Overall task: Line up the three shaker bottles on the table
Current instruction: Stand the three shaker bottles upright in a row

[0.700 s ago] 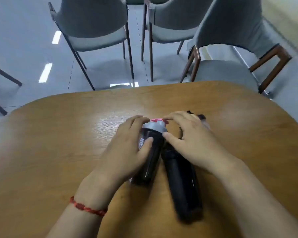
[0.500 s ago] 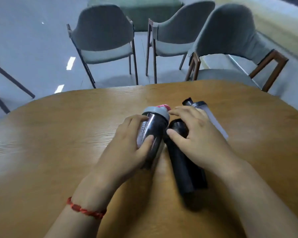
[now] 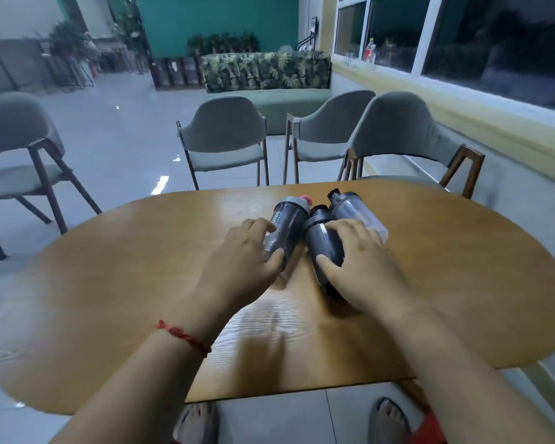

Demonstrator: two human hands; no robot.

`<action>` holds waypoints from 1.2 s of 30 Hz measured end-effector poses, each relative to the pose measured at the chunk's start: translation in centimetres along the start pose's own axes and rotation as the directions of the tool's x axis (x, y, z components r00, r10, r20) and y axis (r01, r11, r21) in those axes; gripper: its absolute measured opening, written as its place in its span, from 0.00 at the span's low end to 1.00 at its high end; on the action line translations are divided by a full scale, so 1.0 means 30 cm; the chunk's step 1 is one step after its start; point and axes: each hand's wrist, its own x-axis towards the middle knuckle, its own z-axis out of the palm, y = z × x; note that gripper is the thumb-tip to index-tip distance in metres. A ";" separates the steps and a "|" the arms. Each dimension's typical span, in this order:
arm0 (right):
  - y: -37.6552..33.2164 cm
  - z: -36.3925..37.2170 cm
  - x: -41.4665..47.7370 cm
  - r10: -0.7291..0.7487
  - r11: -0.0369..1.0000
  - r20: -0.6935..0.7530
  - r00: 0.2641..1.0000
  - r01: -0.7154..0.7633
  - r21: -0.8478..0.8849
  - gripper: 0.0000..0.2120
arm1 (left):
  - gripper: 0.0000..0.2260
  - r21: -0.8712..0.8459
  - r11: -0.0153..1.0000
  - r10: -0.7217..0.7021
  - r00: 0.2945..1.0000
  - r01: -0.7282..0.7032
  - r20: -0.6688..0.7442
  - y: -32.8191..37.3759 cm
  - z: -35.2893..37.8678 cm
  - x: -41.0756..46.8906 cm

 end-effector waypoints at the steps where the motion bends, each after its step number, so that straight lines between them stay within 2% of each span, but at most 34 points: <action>1: -0.001 0.003 0.013 0.028 1.000 0.008 1.000 -0.028 -0.010 0.30 | 0.18 -0.008 0.999 -0.039 0.999 0.039 0.017 -0.007 0.015 0.032; 8: 0.017 0.096 0.177 0.289 0.956 0.150 0.945 -0.292 -0.006 0.45 | 0.36 0.036 0.966 -0.257 0.947 0.255 0.194 -0.066 0.157 0.290; 13: 0.034 0.151 0.262 0.330 0.944 0.167 0.929 -0.328 -0.041 0.49 | 0.32 0.069 0.942 -0.335 0.914 0.328 0.229 -0.101 0.221 0.340; 15: 0.032 0.168 0.297 0.309 0.950 0.150 0.939 -0.310 -0.017 0.48 | 0.30 -0.024 0.930 -0.354 0.910 0.367 0.214 -0.153 0.230 0.352; 17: 0.017 0.177 0.344 0.283 0.958 0.144 0.948 -0.286 0.002 0.48 | 0.28 -0.217 0.891 -0.365 0.913 0.399 0.181 -0.212 0.224 0.363; 19: -0.005 0.185 0.390 0.252 0.965 0.131 0.959 -0.260 0.042 0.48 | 0.24 -0.467 0.791 -0.386 0.914 0.396 0.121 -0.270 0.225 0.361; 22: -0.030 0.222 0.412 0.215 0.945 0.085 0.973 -0.229 0.232 0.47 | 0.25 -0.795 0.498 -0.460 0.882 0.347 0.097 -0.335 0.240 0.348; 25: -0.029 0.258 0.391 0.199 0.875 0.030 0.980 -0.192 0.445 0.45 | 0.24 -0.904 0.302 -0.497 0.859 0.303 0.122 -0.355 0.225 0.341; 27: -0.022 0.263 0.386 0.186 0.818 -0.014 0.982 -0.147 0.556 0.44 | 0.24 -0.933 0.250 -0.496 0.862 0.259 0.106 -0.359 0.214 0.343; 29: -0.016 0.267 0.386 0.190 0.770 -0.057 0.980 -0.113 0.628 0.43 | 0.28 -0.941 0.261 -0.481 0.874 0.216 0.067 -0.364 0.212 0.344; 31: -0.008 0.278 0.381 0.194 0.740 -0.094 0.976 -0.083 0.668 0.43 | 0.29 -0.924 0.323 -0.467 0.884 0.205 0.033 -0.379 0.212 0.343; 34: -0.003 0.300 0.370 0.178 0.719 -0.141 0.974 -0.031 0.694 0.47 | 0.36 -0.845 0.505 -0.394 0.918 0.177 -0.042 -0.396 0.210 0.336; 36: -0.004 0.308 0.371 0.173 0.719 -0.180 0.968 0.000 0.695 0.49 | 0.37 -0.786 0.599 -0.378 0.919 0.153 -0.109 -0.404 0.221 0.333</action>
